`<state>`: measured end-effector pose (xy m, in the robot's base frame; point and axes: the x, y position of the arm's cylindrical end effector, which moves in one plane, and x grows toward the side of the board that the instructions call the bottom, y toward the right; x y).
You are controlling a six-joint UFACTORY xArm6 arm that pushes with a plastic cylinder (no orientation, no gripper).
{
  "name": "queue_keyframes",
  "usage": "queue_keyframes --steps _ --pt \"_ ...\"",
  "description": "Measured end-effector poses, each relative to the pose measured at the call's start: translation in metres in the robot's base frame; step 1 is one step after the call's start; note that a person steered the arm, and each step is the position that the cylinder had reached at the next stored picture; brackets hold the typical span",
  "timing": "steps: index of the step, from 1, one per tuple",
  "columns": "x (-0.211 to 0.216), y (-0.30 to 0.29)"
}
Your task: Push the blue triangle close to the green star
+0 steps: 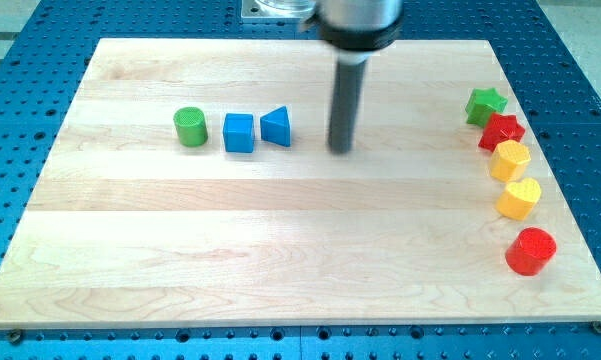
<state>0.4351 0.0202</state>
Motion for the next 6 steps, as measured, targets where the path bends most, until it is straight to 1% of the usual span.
queue_keyframes --steps 1,2,4,6 --pt "0.027 -0.082" --pt "0.016 -0.133" --pt "-0.009 -0.130" --pt "-0.013 -0.120"
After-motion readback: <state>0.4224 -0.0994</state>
